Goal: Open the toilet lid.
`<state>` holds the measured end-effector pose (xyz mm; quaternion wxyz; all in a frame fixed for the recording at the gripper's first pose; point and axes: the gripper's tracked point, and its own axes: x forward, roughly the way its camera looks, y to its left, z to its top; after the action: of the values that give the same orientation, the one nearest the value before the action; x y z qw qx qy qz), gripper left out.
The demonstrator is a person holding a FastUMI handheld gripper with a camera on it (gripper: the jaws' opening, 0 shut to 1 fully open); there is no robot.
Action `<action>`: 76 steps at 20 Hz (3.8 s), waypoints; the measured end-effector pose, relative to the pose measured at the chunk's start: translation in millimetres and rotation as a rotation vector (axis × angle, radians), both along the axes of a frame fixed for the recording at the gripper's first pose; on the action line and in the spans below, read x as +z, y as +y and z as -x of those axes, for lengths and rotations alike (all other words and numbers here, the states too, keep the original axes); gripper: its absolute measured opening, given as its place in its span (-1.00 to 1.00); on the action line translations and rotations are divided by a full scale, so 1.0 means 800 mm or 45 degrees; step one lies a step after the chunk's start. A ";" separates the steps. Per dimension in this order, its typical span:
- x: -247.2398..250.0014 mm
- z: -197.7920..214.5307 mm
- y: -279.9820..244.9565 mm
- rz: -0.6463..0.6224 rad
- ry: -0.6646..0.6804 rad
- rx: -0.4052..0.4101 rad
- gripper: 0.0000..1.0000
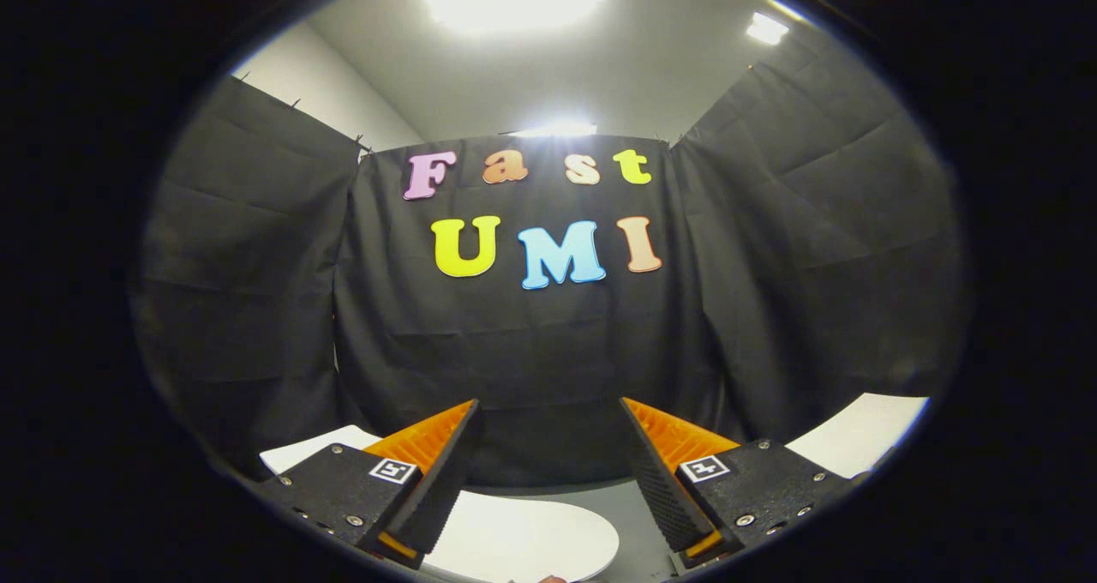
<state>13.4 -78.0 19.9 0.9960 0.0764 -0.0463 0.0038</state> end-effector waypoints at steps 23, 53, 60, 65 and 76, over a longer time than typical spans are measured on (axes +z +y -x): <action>-0.231 0.028 0.053 -0.380 0.435 0.058 0.92; -0.522 0.086 0.018 -0.978 0.775 -0.228 0.87; -0.568 0.067 0.010 -1.185 0.778 -0.268 0.70; -0.594 0.049 0.003 -1.349 0.740 -0.266 0.42; -0.603 0.029 0.014 -1.474 0.689 -0.155 -0.46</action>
<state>-9.8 -66.8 -462.1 0.7683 0.5974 0.2080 -0.0978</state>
